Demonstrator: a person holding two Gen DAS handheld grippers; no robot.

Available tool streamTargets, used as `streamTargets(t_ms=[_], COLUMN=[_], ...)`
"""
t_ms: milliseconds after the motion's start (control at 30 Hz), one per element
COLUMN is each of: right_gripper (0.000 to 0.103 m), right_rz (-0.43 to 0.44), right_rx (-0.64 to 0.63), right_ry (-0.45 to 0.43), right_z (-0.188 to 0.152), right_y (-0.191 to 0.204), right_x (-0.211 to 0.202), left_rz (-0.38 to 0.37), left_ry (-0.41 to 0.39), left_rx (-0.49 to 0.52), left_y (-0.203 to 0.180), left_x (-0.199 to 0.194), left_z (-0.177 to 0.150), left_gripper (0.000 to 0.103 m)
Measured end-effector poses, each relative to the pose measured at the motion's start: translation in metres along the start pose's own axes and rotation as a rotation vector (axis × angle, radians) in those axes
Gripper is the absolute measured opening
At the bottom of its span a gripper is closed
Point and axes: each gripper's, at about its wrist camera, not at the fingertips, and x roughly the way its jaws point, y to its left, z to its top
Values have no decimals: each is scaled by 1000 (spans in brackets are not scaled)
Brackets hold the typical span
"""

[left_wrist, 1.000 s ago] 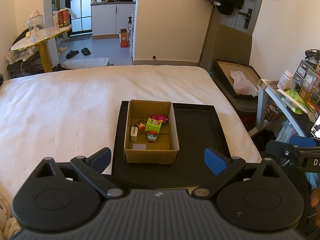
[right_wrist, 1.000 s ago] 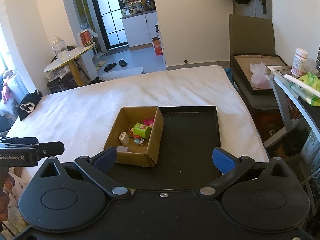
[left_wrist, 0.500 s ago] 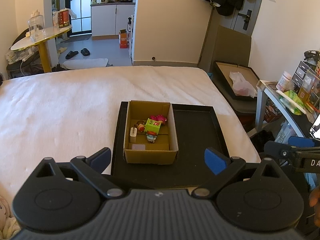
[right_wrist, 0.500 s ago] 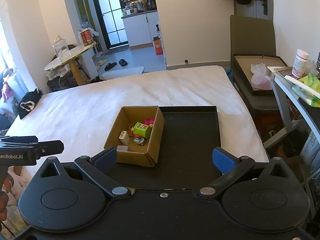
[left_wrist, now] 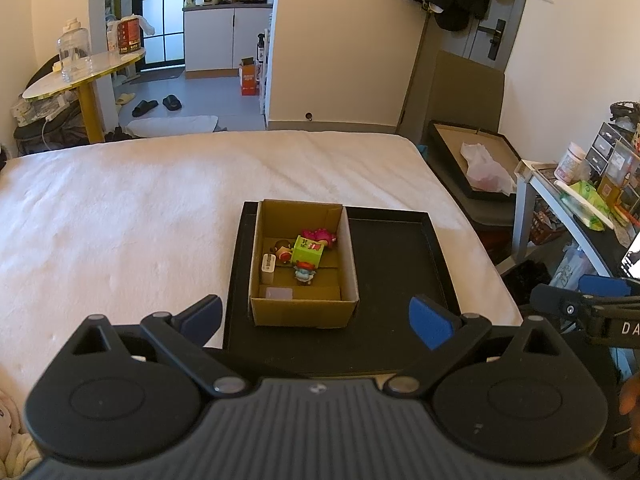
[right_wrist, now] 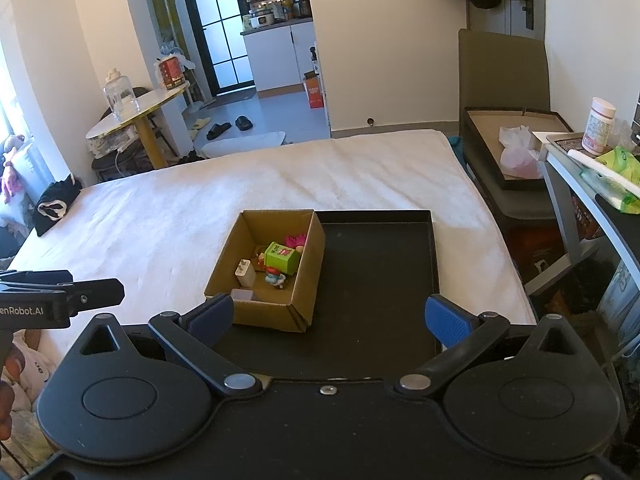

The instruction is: Organize rigid objects

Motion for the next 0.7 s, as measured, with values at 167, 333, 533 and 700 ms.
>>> streamTargets(t_ms=[167, 333, 533, 700], right_gripper=[103, 103, 103, 103], right_rz=[0, 5, 8, 15], right_rx=[-4, -4, -7, -1], right_ry=[-3, 0, 9, 23], right_z=[0, -2, -2, -3], right_y=[0, 0, 1, 0], right_x=[0, 2, 3, 9], left_rz=[1, 1, 5, -7], left_ry=[1, 0, -5, -5], left_rx=[0, 0, 24, 3], left_y=[1, 1, -1, 0], left_x=[0, 0, 0, 2], left_z=[0, 0, -3, -2], left_gripper=[99, 99, 99, 99])
